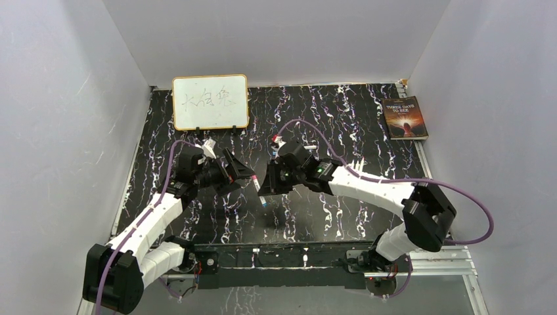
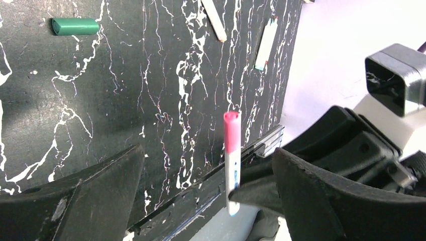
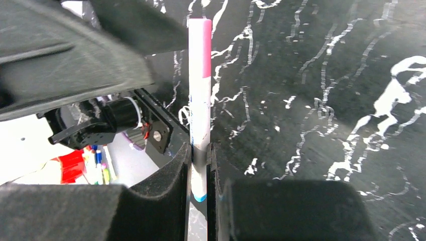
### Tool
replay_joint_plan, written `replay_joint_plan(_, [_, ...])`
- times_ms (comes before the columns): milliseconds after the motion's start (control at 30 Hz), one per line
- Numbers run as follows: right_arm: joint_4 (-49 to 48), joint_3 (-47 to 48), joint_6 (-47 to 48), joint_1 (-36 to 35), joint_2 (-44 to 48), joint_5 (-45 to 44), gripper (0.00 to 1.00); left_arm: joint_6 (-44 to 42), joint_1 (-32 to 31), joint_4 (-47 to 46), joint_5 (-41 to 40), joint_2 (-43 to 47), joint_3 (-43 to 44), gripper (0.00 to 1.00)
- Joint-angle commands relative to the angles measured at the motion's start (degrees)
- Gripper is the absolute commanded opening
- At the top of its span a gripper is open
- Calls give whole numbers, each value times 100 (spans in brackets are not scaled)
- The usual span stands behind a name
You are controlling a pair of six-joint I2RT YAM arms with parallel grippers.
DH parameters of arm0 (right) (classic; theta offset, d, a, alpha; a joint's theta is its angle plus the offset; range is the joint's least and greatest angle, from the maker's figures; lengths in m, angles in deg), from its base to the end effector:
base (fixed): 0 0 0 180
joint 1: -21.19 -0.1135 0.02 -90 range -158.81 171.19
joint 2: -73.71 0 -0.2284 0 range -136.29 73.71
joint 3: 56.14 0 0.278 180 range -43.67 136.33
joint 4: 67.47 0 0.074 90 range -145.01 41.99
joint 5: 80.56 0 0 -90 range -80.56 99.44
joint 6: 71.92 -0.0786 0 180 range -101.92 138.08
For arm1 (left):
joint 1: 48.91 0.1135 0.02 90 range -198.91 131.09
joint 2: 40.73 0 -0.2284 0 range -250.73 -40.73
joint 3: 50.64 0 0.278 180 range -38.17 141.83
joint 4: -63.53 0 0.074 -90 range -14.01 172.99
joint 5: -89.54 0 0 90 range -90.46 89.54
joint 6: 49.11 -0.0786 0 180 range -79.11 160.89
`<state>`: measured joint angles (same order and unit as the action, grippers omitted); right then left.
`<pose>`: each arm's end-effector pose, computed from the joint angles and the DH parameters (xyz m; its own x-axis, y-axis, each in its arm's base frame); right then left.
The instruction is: Open the pen caps
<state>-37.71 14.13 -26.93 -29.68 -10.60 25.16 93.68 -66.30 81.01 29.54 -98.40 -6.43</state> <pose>0.2202 0.3044 0.1697 -0.9242 -0.0572 -0.3776 -0.3062 0.7019 0.6430 0.2651 -0.1242 0.1687 -0.8288 -0.4632 -0.3140 0.0133 0.5447 -0.8386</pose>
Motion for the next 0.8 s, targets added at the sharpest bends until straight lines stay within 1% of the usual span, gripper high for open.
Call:
replay_joint_plan(0, [-426,490,-153,-334,-67,-178,0,80,-30,-118,49,9,-68,98])
replay_joint_plan(300, [-422,851,-193,-692,-350,-290,0,99,-50,-154,24,2,-116,98])
replay_joint_plan(367, [-412,865,-206,-720,-382,-344,0,112,-54,-163,22,-3,-116,96])
replay_joint_plan(400, [-411,860,-220,-721,-384,-369,0,116,-47,-171,39,-9,-123,93])
replay_joint_plan(467, [-397,849,-218,-720,-377,-417,0,118,-49,-173,49,-21,-135,82])
replay_joint_plan(567, [-339,848,-211,-722,-369,-499,0,130,-45,-170,46,-20,-166,68])
replay_joint_plan(733, [-295,838,-203,-720,-314,-575,0,126,-48,-145,40,-22,-217,51])
replay_joint_plan(767, [-294,838,-205,-722,-314,-565,0,126,-46,-134,41,-18,-221,48])
